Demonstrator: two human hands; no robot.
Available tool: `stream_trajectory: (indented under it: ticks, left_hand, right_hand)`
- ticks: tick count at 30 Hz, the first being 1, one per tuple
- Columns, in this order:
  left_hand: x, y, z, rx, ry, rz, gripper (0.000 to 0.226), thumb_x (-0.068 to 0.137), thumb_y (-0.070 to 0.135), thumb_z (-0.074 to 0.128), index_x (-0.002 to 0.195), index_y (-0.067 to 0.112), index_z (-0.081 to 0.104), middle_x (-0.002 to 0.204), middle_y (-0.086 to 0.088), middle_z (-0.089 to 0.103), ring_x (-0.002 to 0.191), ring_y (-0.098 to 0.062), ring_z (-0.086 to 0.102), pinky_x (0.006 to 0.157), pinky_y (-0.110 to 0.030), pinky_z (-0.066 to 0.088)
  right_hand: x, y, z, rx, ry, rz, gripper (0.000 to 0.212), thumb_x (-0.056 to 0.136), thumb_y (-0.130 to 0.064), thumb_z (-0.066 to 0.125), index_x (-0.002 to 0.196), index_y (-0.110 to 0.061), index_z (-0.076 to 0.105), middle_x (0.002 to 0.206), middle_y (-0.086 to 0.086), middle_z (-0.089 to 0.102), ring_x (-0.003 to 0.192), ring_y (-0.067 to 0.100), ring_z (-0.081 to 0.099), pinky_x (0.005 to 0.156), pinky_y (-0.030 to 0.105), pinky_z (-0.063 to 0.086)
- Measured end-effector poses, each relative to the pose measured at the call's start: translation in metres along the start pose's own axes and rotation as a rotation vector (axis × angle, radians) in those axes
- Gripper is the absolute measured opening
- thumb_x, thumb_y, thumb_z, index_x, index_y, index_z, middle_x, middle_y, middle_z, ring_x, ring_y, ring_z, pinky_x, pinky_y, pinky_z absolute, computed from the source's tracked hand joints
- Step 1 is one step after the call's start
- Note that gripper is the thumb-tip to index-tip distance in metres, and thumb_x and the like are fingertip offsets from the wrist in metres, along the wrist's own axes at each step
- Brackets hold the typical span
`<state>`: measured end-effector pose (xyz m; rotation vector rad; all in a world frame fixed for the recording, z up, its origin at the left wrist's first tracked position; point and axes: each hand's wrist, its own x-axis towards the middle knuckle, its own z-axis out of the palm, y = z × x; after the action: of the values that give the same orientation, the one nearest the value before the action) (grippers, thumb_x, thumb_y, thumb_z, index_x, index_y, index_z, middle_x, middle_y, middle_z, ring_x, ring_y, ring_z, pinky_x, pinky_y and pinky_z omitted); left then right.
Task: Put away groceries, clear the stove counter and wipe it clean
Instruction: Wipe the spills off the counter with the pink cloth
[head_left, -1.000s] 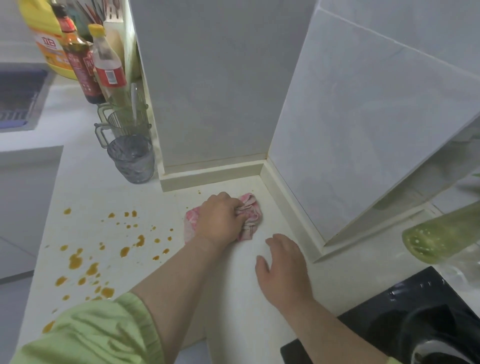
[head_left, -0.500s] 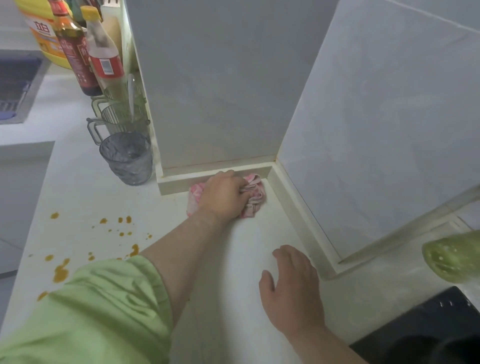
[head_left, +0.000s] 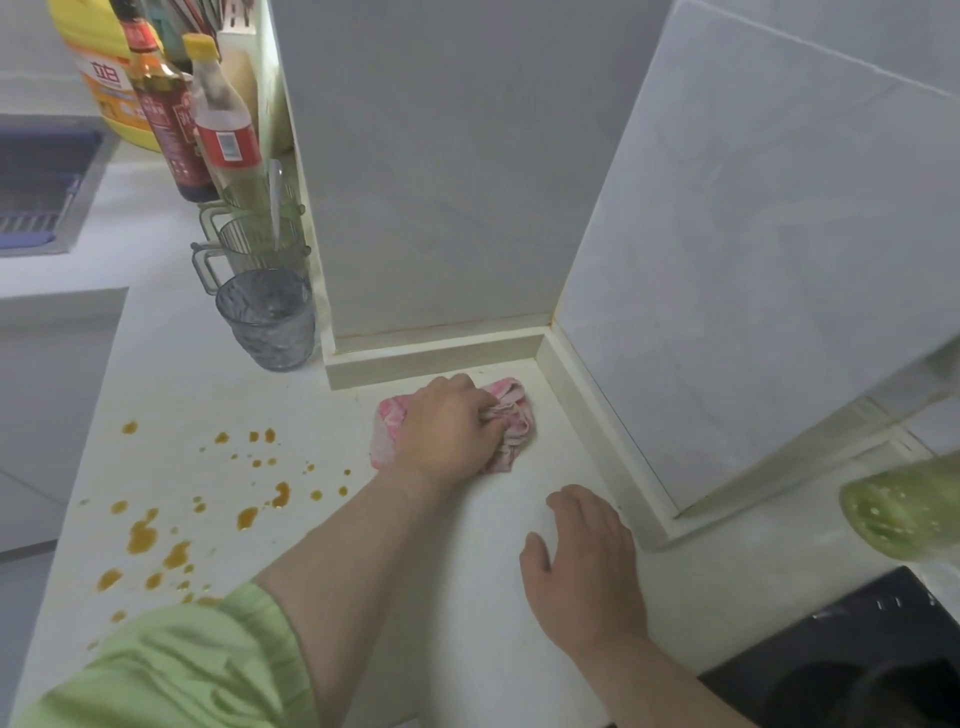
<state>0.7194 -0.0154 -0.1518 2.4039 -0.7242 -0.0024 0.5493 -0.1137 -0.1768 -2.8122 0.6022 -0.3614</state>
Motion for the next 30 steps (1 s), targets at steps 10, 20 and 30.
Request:
stream_trajectory:
  ticks: [10, 20, 30]
  left_hand:
    - [0.002, -0.003, 0.000, 0.024, -0.063, 0.098, 0.034, 0.080, 0.042, 0.062, 0.098, 0.015, 0.073, 0.086, -0.004, 0.059, 0.088, -0.027, 0.052, 0.077, -0.032, 0.039]
    - [0.042, -0.005, 0.003, 0.061, -0.044, 0.053, 0.038, 0.081, 0.044, 0.064, 0.112, 0.022, 0.065, 0.096, -0.004, 0.058, 0.096, -0.028, 0.051, 0.086, -0.038, 0.042]
    - [0.018, -0.011, -0.003, 0.010, -0.077, 0.035, 0.039, 0.078, 0.041, 0.069, 0.113, 0.022, 0.068, 0.094, -0.001, 0.055, 0.097, -0.025, 0.052, 0.078, -0.029, 0.037]
  right_hand:
    - [0.000, 0.002, -0.001, -0.002, -0.028, -0.003, 0.045, 0.074, -0.039, 0.045, 0.105, -0.013, 0.064, 0.112, 0.003, 0.062, 0.105, 0.027, 0.059, 0.086, 0.041, 0.051]
    - [0.001, 0.005, 0.002, 0.017, -0.004, -0.022, 0.042, 0.075, -0.040, 0.049, 0.105, -0.015, 0.063, 0.112, 0.000, 0.060, 0.107, 0.024, 0.057, 0.087, 0.038, 0.048]
    - [0.000, 0.004, 0.002, 0.035, 0.009, -0.017, 0.044, 0.074, -0.041, 0.048, 0.105, -0.014, 0.063, 0.112, 0.001, 0.061, 0.107, 0.025, 0.057, 0.086, 0.039, 0.048]
